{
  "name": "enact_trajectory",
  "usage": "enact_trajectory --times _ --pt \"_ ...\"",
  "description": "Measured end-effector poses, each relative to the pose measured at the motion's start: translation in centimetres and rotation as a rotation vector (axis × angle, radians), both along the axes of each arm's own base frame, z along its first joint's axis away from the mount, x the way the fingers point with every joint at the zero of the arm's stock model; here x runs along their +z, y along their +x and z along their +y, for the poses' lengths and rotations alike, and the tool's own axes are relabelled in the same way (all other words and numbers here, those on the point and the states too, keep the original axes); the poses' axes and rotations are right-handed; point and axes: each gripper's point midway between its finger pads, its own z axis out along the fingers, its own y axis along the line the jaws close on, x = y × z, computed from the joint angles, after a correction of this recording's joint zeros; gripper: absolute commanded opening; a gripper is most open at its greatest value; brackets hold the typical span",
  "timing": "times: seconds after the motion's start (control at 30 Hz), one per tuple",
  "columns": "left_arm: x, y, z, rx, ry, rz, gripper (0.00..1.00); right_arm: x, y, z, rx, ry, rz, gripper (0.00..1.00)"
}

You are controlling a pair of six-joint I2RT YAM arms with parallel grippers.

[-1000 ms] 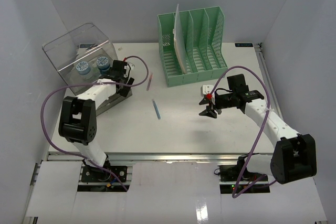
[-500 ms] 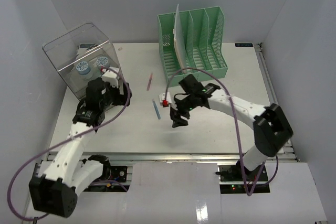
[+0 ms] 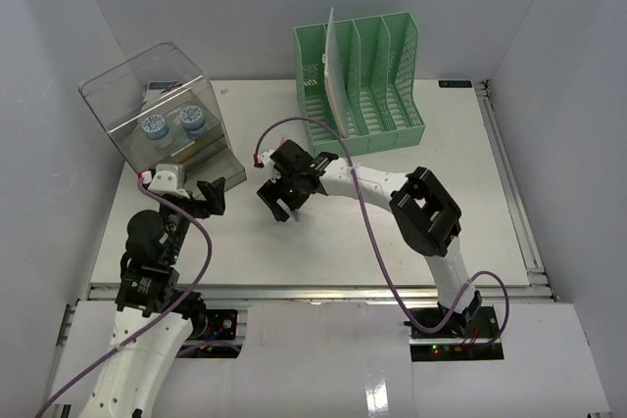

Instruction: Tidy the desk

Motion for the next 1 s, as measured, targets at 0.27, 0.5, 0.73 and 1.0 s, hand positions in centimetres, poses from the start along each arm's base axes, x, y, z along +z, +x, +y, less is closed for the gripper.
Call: enact_trajectory --times 0.27,0.5,0.73,1.0 --pt "1.1 -0.5 0.8 0.036 -0.011 -0.048 0.98 -3.0 1.6 -1.1 -0.154 -0.112 -0.056 0.56" --pt "1.9 -1.0 1.0 0.043 -0.018 -0.078 0.98 -3.2 2.5 -1.5 -0.177 -0.124 -0.08 0.24" --pt "2.4 -1.4 1.1 0.044 -0.023 -0.1 0.98 -3.2 2.9 -1.6 -0.139 -0.133 -0.11 0.1" --pt "3.3 -2.1 1.4 0.052 -0.033 -0.142 0.98 -2.9 3.2 -1.0 0.1 -0.146 -0.223 0.08"
